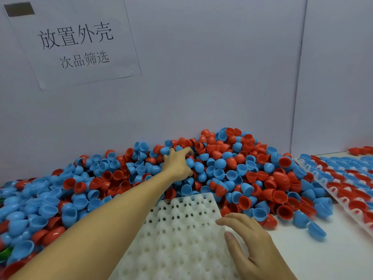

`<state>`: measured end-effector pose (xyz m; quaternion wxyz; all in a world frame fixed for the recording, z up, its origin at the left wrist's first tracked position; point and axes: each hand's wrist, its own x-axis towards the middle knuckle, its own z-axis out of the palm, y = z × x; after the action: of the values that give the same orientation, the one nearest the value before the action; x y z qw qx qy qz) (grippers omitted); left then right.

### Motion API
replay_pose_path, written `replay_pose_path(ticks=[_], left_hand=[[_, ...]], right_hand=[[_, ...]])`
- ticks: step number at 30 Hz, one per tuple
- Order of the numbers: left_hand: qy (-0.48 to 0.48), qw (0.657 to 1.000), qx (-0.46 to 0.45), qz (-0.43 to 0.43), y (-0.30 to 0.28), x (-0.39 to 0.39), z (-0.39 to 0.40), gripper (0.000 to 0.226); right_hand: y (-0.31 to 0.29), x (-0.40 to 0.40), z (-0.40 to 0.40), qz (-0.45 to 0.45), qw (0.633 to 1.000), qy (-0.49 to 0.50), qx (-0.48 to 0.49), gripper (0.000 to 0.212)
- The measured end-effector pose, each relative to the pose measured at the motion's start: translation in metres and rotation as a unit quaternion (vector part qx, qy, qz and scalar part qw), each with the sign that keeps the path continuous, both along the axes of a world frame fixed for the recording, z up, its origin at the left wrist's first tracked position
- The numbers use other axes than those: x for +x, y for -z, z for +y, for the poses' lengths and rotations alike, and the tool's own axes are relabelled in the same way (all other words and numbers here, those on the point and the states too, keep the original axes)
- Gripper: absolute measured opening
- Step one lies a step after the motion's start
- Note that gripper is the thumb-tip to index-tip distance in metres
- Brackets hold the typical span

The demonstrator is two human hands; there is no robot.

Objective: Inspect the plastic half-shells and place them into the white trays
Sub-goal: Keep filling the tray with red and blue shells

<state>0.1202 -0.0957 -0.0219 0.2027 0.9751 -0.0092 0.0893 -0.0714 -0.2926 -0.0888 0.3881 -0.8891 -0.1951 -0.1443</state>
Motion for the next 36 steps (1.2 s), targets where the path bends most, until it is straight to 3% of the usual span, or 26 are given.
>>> replay_pose_path(ticks=[8,14,21,30,36], left_hand=[[-0.005,0.980,-0.190,-0.060,-0.022,-0.003,0.014,0.039],[-0.052,0.914,-0.392,-0.089,-0.058,-0.016,0.039,0.034],[-0.040,0.856,-0.502,-0.120,-0.076,-0.036,0.080,0.031],[-0.102,0.805,-0.552,-0.194,-0.105,-0.068,0.131,0.034],[-0.134,0.774,-0.595,-0.171,-0.083,-0.126,0.157,0.033]], right_hand=[[-0.001,-0.001,-0.001,-0.010,1.000,0.000,0.018,0.022],[-0.003,-0.002,0.000,0.004,1.000,-0.001,0.013,0.031],[-0.006,-0.002,0.001,-0.008,1.000,0.003,0.012,0.037],[-0.005,-0.001,0.002,-0.001,1.000,0.019,0.012,0.043],[-0.019,0.000,0.002,-0.004,0.997,0.060,0.039,0.053]])
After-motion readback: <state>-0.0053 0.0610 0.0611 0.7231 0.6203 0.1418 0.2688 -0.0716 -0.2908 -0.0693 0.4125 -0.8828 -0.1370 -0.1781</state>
